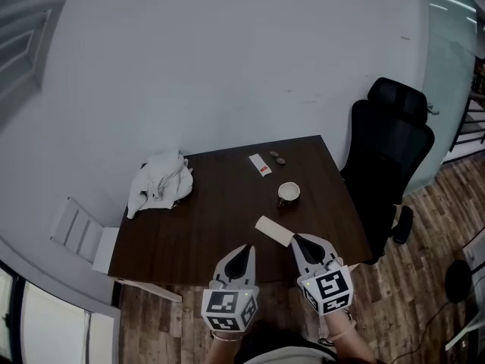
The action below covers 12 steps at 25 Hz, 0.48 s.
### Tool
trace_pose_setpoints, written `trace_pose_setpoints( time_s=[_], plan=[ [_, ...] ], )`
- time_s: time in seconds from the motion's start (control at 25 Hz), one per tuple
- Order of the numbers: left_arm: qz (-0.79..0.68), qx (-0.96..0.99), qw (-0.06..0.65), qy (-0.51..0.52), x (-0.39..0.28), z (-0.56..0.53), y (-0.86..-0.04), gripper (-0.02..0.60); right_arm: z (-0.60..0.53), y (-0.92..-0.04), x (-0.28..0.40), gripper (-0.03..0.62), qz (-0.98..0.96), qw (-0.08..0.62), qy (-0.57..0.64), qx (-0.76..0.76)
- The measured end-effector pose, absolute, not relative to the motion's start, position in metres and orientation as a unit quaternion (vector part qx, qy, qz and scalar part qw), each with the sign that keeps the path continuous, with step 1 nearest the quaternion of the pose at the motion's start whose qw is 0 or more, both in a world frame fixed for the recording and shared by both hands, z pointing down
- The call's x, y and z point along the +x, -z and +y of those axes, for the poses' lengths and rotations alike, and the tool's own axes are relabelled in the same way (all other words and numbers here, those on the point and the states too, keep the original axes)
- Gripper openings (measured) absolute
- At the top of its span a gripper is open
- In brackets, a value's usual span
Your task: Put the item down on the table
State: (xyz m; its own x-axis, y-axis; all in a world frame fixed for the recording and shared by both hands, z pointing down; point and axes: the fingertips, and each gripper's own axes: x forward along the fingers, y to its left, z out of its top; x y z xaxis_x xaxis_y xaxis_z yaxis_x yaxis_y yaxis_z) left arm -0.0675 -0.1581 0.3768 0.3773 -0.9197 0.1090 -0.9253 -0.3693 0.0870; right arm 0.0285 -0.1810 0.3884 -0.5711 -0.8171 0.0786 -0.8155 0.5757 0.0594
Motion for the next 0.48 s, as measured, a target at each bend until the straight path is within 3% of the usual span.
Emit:
trace_pose_setpoints(
  time_s=[0.48],
  plan=[
    [-0.562,0.824,0.062,-0.026,-0.026,-0.097,-0.373,0.018,-0.133,-0.387,0.067,0.006,-0.894,0.033,0.006,0.446]
  ],
)
